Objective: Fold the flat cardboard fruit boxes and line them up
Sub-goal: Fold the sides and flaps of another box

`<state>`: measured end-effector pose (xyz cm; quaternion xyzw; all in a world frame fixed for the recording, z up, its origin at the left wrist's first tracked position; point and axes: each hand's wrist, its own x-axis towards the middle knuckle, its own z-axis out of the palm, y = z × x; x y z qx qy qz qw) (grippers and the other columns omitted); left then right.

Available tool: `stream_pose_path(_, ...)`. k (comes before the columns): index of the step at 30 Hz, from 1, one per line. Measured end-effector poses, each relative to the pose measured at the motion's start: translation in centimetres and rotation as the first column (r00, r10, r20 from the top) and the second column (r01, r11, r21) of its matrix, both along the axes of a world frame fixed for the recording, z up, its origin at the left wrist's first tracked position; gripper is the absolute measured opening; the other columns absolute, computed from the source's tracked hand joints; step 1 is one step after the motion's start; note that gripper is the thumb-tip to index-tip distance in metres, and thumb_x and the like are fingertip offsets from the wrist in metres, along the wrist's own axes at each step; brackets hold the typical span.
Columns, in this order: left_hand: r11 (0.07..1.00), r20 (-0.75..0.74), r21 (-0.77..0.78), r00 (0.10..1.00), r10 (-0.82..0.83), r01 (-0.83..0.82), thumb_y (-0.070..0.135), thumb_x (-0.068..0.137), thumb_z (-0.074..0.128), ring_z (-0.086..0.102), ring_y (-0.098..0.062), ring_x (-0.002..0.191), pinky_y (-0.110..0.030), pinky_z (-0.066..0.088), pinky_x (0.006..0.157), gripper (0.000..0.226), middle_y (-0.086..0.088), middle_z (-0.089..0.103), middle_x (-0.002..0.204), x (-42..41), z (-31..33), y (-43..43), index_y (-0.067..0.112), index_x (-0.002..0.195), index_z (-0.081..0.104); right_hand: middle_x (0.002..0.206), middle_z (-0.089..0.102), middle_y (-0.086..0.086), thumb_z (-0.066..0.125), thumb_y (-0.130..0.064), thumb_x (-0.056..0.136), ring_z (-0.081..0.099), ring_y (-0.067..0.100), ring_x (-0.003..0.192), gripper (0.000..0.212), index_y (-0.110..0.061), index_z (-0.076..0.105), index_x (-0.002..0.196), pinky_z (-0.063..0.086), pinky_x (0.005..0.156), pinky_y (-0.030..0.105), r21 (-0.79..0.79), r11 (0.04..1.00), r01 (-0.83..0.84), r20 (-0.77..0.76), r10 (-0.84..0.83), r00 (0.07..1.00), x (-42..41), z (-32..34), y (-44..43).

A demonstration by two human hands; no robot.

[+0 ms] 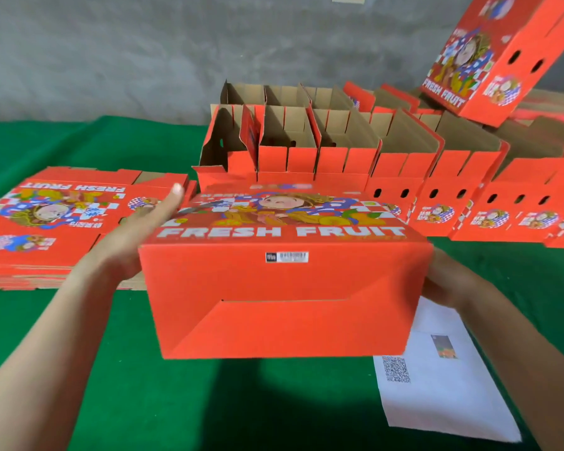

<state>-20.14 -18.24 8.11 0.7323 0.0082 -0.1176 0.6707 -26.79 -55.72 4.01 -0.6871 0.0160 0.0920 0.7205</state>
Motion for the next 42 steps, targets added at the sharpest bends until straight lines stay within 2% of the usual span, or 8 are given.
stream_pose_path(2,1.0,0.094,-0.001,0.996,0.011,-0.011,0.041,0.077,0.061,0.066,-0.007,0.054,-0.017,0.053,0.051,0.039,0.004,0.072,0.064,0.2,0.2,-0.4,0.005,0.083,0.075,0.092,0.074,-0.011,0.042,-0.028,0.099,0.07,0.003,0.078,0.039,-0.047,0.074,0.088,0.054,0.059,0.018,-0.078,0.996,0.038,0.022,-0.036,0.999,0.1,0.3,0.2)
stream_pose_path(6,0.987,0.137,-0.156,0.991,-0.009,0.03,0.015,0.08,0.062,0.063,-0.009,0.045,-0.019,0.051,0.044,0.019,0.0,0.069,0.059,1.2,-0.3,0.2,0.019,0.066,0.074,0.123,0.064,-0.013,0.053,-0.043,0.091,0.066,0.008,0.104,0.035,-0.057,0.051,0.124,0.056,0.072,0.023,-0.148,0.988,-0.041,0.133,0.061,0.989,0.0,1.2,0.1)
stream_pose_path(10,0.956,0.177,-0.282,0.983,-0.036,0.086,0.016,0.075,0.057,0.07,-0.012,0.066,-0.025,0.057,0.057,0.027,-0.002,0.075,0.087,2.5,-0.2,0.5,0.019,0.096,0.074,0.14,0.05,-0.014,0.066,-0.038,0.087,0.06,0.02,0.116,0.065,-0.055,0.032,0.139,0.057,0.081,0.046,-0.306,0.952,-0.015,0.359,0.13,0.924,0.5,2.5,0.1)
stream_pose_path(15,0.993,0.401,-0.086,0.915,-0.043,0.085,0.011,0.099,0.044,0.065,-0.007,0.093,-0.034,0.054,0.084,0.041,0.007,0.067,0.117,6.1,1.6,-1.2,0.033,0.132,0.051,0.12,0.06,-0.006,0.09,-0.023,0.053,0.065,0.023,0.081,0.068,-0.048,0.057,0.107,0.059,0.068,0.039,-0.302,0.945,0.128,0.497,0.042,0.867,1.2,5.0,1.4)
stream_pose_path(21,0.879,0.626,0.185,0.743,0.239,-0.439,0.035,0.086,0.067,0.011,-0.02,0.145,-0.027,0.014,0.114,0.08,-0.012,0.007,0.157,7.8,3.8,-8.5,0.018,0.15,0.023,0.118,0.043,-0.001,0.082,-0.045,0.042,0.055,0.015,0.066,0.066,-0.053,0.049,0.099,0.056,0.067,0.035,-0.325,0.853,0.409,0.657,-0.107,0.746,3.4,8.5,2.0)
stream_pose_path(27,0.908,0.08,-0.414,0.996,-0.037,0.067,0.026,0.089,0.063,0.067,-0.02,0.078,-0.039,0.057,0.065,0.015,-0.003,0.07,0.094,7.7,3.8,-17.1,0.017,0.101,0.059,0.139,0.02,-0.004,0.084,-0.046,0.058,0.055,0.007,0.066,0.066,-0.07,0.04,0.1,0.051,0.071,0.017,-0.428,0.649,0.629,0.779,-0.088,0.621,7.7,10.8,0.0)
stream_pose_path(33,0.884,0.209,-0.454,0.978,-0.012,0.108,0.007,0.089,0.062,0.067,-0.02,0.086,-0.037,0.056,0.067,0.034,-0.005,0.069,0.104,13.6,4.9,-23.3,0.009,0.121,0.053,0.157,0.005,0.011,0.066,-0.073,0.058,0.032,0.024,0.137,0.085,-0.048,0.026,0.128,0.039,0.104,0.04,-0.461,0.505,0.73,0.786,-0.15,0.6,12.8,12.1,-2.2)
stream_pose_path(42,0.963,0.488,-0.029,0.845,-0.22,0.268,0.021,0.096,0.054,0.051,-0.01,0.117,-0.032,0.043,0.09,0.029,0.017,0.056,0.121,24.3,6.2,-32.4,0.027,0.124,0.047,0.138,0.029,0.008,0.081,-0.043,0.065,0.054,0.025,0.111,0.073,-0.027,0.039,0.123,0.049,0.091,0.047,-0.296,0.478,0.827,0.845,-0.273,0.46,24.0,14.4,-11.4)
